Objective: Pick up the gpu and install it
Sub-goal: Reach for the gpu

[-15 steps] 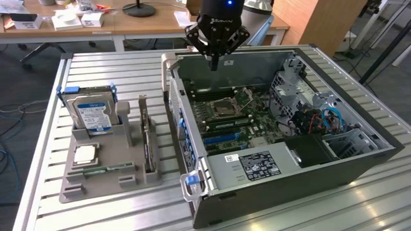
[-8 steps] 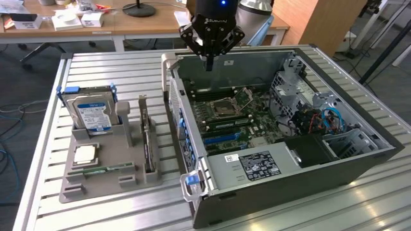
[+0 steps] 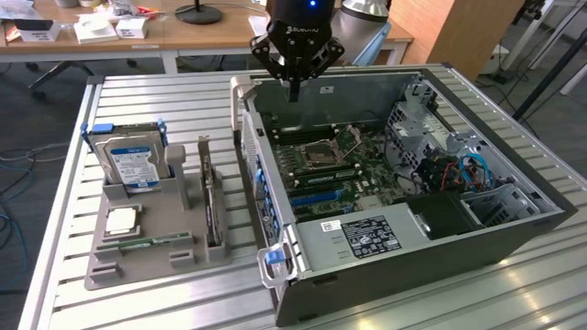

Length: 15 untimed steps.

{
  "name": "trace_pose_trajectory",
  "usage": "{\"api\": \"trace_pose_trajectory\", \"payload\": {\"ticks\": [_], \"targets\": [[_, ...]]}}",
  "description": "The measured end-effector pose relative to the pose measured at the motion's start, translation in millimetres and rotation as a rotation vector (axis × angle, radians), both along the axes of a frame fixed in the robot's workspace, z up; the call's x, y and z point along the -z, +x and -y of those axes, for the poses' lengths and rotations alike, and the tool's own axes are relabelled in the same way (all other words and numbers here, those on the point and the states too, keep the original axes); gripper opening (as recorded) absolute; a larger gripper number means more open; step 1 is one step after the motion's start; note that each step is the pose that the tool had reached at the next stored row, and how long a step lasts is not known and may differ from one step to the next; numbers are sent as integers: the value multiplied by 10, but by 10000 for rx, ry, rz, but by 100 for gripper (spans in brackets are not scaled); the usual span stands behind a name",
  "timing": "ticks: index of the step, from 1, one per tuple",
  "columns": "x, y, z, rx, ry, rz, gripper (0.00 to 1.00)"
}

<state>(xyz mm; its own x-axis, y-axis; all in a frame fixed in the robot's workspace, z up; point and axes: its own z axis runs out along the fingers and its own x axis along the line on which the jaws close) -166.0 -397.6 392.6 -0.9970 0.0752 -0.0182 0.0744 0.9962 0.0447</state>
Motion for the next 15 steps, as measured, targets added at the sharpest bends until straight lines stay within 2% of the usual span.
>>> {"api": "trace_pose_trajectory", "payload": {"ticks": [15], "targets": [[1, -129, 0, 1, 0, -34, 10]]}}
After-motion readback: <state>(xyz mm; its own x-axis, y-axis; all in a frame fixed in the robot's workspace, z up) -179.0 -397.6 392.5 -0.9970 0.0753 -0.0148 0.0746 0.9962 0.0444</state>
